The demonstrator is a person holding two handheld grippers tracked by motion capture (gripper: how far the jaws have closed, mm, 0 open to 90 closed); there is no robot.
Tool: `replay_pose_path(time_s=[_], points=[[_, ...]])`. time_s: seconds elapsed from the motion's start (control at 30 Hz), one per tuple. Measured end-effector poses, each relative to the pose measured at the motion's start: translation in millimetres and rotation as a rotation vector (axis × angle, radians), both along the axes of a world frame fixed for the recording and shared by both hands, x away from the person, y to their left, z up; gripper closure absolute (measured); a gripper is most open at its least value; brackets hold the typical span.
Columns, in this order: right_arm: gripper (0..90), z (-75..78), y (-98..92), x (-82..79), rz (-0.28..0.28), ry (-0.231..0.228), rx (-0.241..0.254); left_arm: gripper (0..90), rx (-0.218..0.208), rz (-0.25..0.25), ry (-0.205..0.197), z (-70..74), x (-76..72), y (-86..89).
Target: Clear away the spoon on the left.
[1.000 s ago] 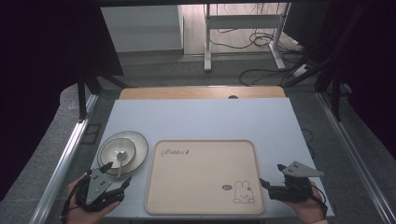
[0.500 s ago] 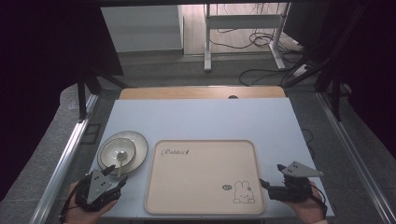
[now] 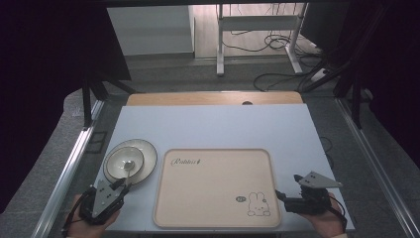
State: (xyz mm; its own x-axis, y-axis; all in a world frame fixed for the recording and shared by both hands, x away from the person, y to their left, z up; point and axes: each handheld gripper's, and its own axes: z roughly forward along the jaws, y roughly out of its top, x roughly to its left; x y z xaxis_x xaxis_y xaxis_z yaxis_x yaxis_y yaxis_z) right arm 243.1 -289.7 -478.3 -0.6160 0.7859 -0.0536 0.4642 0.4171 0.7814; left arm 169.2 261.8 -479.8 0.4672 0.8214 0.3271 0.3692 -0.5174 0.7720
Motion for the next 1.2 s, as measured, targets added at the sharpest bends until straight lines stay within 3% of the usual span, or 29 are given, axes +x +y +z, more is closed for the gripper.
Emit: replay_pose_path(time_s=[0.2,0.63,1.2], points=[[16.8,0.6,-1.2,-0.3,-0.004,0.001,0.002,82.0,0.017,0.03,-0.011,2.0,-0.6,-0.5],[16.8,0.7,-1.4,0.0,-0.009,-0.006,0.002,90.0,0.0,0.089,-0.065,5.3,-1.8,1.4],[16.8,0.6,-1.7,-0.1,-0.011,-0.005,0.004,90.0,-0.015,0.096,-0.112,11.5,-4.5,2.6]])
